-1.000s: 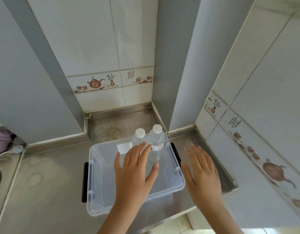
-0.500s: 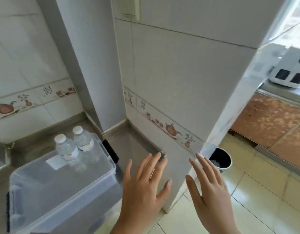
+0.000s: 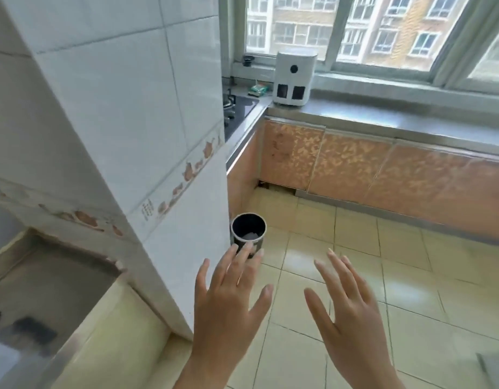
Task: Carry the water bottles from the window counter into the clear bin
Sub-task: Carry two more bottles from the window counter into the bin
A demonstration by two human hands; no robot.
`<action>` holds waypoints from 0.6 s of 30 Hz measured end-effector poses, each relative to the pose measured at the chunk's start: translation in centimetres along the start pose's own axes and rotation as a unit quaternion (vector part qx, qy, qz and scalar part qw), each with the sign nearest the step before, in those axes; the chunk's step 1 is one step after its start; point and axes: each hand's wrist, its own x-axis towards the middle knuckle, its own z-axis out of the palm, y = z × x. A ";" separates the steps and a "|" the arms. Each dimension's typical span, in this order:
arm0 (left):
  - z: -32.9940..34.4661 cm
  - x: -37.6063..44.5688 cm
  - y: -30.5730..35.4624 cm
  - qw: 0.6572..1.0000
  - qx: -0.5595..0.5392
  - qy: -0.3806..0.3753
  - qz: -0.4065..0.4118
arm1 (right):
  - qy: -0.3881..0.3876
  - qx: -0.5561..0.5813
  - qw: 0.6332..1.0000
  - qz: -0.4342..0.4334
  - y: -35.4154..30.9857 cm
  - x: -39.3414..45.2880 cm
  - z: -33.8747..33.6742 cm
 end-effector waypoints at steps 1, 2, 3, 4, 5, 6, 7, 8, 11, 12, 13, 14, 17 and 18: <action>0.6 0.7 1.1 1.000 -0.006 -0.006 0.017 | 0.009 -0.005 1.000 0.014 1.1 -0.2 -0.6; 1.3 1.5 2.2 0.999 -0.013 -0.013 0.034 | 0.019 -0.010 0.999 0.028 2.1 -0.3 -1.2; 2.0 2.3 3.2 0.998 -0.020 -0.019 0.051 | 0.028 -0.015 0.999 0.043 3.2 -0.5 -1.6; 2.7 3.1 4.2 0.997 -0.026 -0.024 0.068 | 0.039 -0.020 0.997 0.058 4.1 -0.5 -2.0; 3.5 4.0 5.1 0.995 -0.031 -0.029 0.086 | 0.049 -0.024 0.996 0.074 5.0 -0.5 -2.3; 4.4 5.0 6.0 0.993 -0.034 -0.033 0.105 | 0.058 -0.029 0.994 0.092 5.9 -0.4 -2.6; 5.3 5.9 6.9 0.991 -0.037 -0.037 0.122 | 0.066 -0.034 0.991 0.111 6.8 -0.3 -2.8; 6.3 7.0 7.6 0.989 -0.040 -0.041 0.138 | 0.074 -0.041 0.988 0.129 7.7 0.0 -2.9; 9.5 10.7 9.9 0.980 -0.053 -0.054 0.182 | 0.095 -0.054 0.979 0.169 10.7 1.5 -3.2; 10.6 12.1 10.7 0.977 -0.058 -0.057 0.199 | 0.101 -0.057 0.976 0.183 11.8 2.3 -3.2; 11.8 13.5 11.4 0.973 -0.063 -0.058 0.216 | 0.105 -0.063 0.972 0.198 12.8 3.3 -3.3; 12.9 15.1 12.1 0.969 -0.067 -0.058 0.232 | 0.109 -0.071 0.968 0.214 13.9 4.3 -3.3; 15.8 19.9 14.1 0.958 -0.084 -0.057 0.268 | 0.112 -0.096 0.956 0.252 16.8 7.3 -3.4; 16.8 21.5 14.8 0.954 -0.091 -0.056 0.280 | 0.115 -0.104 0.953 0.260 17.7 8.4 -3.5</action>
